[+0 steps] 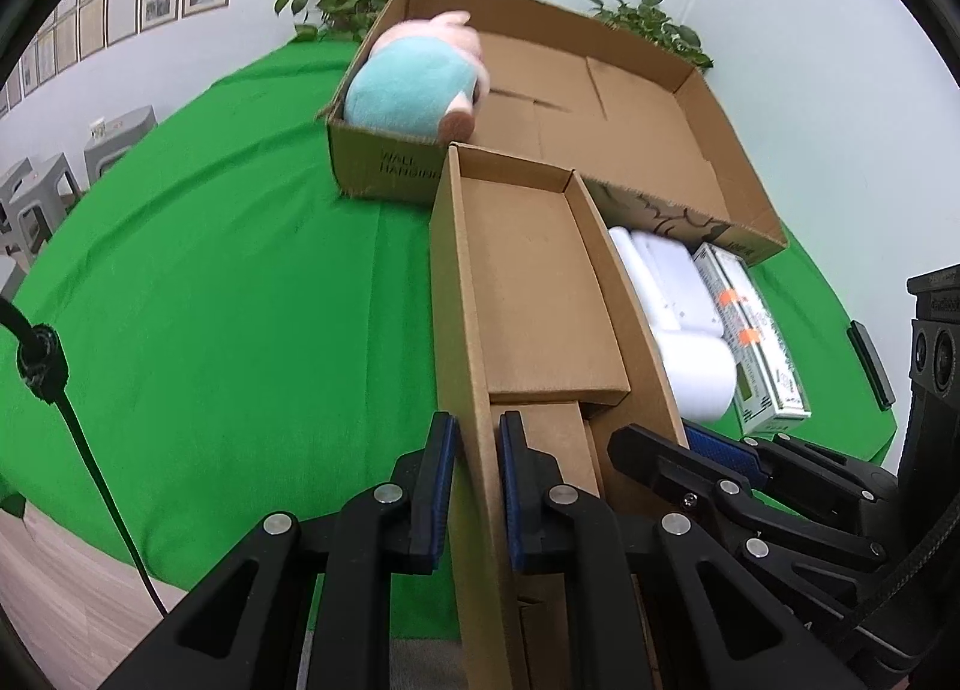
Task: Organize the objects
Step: 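Lift the cardboard tray with the left gripper and carry it over the large box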
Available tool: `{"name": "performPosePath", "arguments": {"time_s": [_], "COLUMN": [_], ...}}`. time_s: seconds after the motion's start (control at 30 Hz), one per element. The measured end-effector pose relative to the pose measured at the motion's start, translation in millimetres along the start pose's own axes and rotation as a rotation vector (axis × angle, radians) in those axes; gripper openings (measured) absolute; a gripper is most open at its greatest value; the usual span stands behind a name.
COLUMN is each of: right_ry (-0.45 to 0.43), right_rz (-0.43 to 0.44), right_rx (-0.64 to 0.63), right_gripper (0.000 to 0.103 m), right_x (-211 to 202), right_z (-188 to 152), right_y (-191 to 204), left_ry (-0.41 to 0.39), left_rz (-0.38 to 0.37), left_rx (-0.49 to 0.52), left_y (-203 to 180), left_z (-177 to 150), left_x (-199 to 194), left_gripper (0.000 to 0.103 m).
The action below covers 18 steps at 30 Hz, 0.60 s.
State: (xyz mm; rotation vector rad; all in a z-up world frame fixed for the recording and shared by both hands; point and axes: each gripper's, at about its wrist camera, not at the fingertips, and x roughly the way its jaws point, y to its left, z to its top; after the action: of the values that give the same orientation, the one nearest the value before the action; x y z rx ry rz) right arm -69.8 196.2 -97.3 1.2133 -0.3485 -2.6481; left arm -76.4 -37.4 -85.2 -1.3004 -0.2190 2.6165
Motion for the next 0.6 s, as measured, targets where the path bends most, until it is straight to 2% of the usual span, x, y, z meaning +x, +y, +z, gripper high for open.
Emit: {"name": "performPosePath", "arguments": {"time_s": [0.2,0.43,0.6], "right_ry": [-0.103,-0.205,-0.278], "right_rz": [-0.002,-0.031,-0.062], "right_rx": [-0.007,0.001,-0.014], "right_gripper": [0.018,0.018,0.018], "right_x": [-18.7,-40.2,-57.4], "right_z": [11.9,28.9,44.1], "right_y": [-3.6,-15.4,-20.3], "left_ry": [-0.092,-0.166,-0.238], "left_rz": [0.013,-0.020,-0.045], "left_rx": [0.042,0.084,0.125], "left_y": [-16.4,-37.9,-57.7], "left_z": [17.1,41.3,70.3], "left_x": [-17.8,-27.8,-36.9], "left_gripper": [0.011,0.011,0.011]}}
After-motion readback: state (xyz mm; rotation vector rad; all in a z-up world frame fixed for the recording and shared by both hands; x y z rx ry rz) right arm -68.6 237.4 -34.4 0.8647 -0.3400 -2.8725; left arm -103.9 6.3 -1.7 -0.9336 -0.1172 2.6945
